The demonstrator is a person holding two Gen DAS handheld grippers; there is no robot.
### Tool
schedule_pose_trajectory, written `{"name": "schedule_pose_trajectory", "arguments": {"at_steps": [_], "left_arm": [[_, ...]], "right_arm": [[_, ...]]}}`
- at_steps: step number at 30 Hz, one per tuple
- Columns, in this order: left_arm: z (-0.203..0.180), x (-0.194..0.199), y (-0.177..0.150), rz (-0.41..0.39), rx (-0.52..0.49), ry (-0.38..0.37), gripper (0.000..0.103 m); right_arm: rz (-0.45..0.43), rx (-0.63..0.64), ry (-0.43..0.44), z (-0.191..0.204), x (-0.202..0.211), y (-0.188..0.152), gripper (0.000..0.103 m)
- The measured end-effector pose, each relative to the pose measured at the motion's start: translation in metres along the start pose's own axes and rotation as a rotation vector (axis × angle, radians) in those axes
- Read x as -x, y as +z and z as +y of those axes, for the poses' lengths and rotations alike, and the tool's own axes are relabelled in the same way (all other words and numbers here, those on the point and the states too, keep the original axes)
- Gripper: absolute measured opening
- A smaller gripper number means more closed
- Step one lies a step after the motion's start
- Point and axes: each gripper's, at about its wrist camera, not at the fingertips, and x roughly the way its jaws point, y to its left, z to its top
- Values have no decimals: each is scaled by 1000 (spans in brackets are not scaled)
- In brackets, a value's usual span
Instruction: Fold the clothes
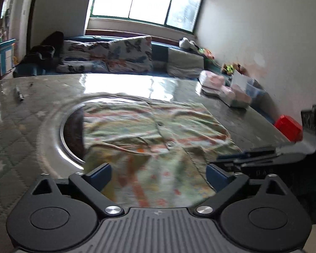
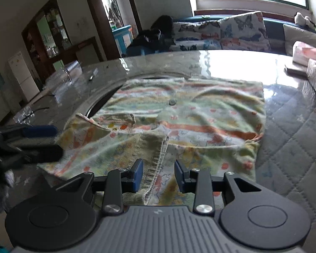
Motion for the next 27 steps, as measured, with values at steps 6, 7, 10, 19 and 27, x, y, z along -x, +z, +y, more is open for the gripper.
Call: {"name": "schedule_pose_trajectory", "arguments": {"at_steps": [6, 7, 10, 19, 27], "left_arm": [[19, 7, 2, -49, 24, 38, 103], [21, 7, 2, -51, 31, 43, 103], [27, 7, 3, -58, 51, 55, 103], [36, 4, 2, -36, 87, 106, 103], [38, 7, 2, -36, 91, 121, 103]], "right_arm": [[18, -19, 3, 6, -9, 1, 21], [19, -19, 4, 7, -9, 1, 20], [19, -23, -4, 7, -8, 1, 13], [2, -43, -15, 4, -2, 3, 5], [2, -108, 11, -4, -11, 0, 14]]}}
